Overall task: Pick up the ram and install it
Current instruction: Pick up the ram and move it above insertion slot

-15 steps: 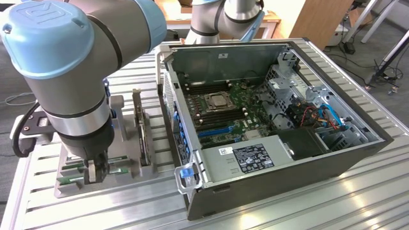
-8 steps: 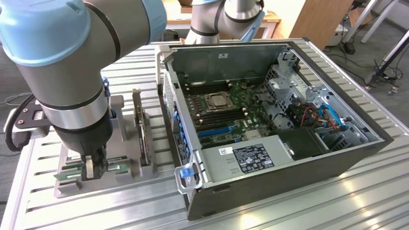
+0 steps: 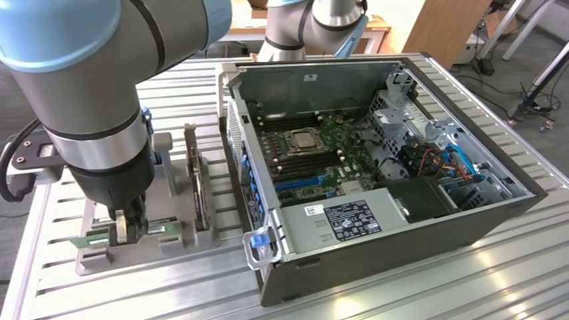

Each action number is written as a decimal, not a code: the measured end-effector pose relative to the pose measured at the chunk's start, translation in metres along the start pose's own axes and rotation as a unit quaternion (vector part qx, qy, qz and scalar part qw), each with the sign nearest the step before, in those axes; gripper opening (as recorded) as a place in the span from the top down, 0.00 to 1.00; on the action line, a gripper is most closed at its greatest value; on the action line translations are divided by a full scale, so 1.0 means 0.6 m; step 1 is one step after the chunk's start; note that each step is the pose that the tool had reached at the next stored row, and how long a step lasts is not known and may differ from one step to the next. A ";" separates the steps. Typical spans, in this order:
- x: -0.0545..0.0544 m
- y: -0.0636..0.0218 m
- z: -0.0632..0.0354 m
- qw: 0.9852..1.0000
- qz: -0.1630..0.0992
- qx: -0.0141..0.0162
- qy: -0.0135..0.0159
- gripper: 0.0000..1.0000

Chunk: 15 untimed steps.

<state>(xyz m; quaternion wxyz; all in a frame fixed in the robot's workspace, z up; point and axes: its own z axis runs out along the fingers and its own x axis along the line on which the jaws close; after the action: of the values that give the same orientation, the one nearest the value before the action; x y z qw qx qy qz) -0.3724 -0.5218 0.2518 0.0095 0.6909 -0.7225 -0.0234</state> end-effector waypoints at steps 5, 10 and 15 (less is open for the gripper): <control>0.000 0.000 -0.009 1.000 -0.001 0.000 0.000 0.88; 0.000 0.001 -0.021 1.000 -0.001 0.000 0.000 0.88; -0.001 0.002 -0.034 1.000 -0.002 0.000 0.000 0.88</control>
<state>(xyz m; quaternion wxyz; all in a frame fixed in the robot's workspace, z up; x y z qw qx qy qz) -0.3725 -0.5218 0.2724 0.0098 0.6922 -0.7213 -0.0231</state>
